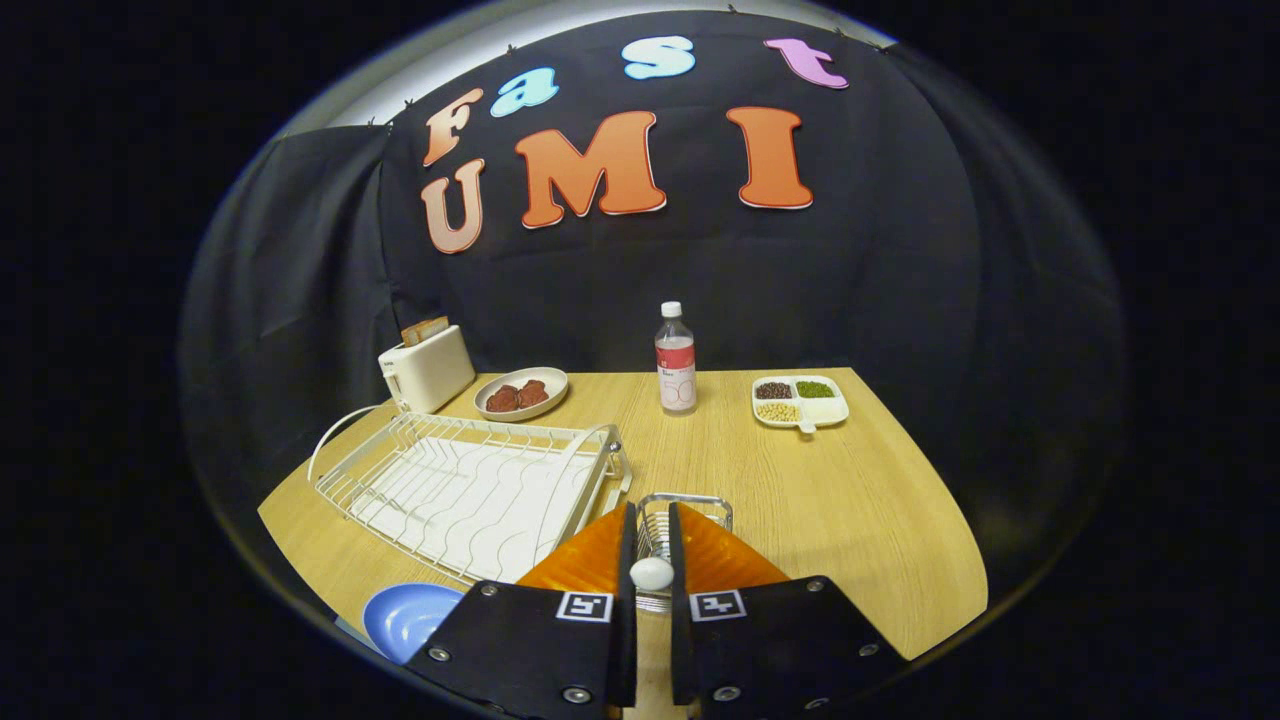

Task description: Take the plate from the dish rack, then take the spoon from the basket and place it into the plate.

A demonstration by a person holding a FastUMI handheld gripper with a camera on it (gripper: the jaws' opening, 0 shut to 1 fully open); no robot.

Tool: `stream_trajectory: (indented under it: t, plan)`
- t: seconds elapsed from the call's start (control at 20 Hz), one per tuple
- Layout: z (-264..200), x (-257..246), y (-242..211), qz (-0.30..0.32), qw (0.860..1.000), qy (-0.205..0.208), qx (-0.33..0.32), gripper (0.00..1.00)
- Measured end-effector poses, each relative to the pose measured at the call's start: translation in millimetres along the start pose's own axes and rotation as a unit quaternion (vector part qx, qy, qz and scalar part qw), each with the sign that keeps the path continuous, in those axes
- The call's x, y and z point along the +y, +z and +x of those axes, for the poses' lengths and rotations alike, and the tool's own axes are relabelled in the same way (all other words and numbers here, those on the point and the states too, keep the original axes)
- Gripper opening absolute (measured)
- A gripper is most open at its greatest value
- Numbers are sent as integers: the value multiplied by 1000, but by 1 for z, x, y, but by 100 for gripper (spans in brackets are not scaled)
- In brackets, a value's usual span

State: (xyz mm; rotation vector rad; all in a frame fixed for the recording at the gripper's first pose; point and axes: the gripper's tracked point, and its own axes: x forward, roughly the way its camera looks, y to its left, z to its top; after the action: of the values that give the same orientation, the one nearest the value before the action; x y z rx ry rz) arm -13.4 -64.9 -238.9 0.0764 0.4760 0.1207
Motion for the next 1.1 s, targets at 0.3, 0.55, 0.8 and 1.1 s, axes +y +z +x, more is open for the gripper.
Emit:
stream_trajectory:
  t: [0.3,0.55,0.8,1.1]
  plan:
    - [-48,24,49,-18,999,27,-42,14]
    - [-80,72,56,-33,995,83,-46,14]
    - [-86,118,43,-38,989,137,-27,13]
    - [-68,159,3,-40,983,178,16,14]
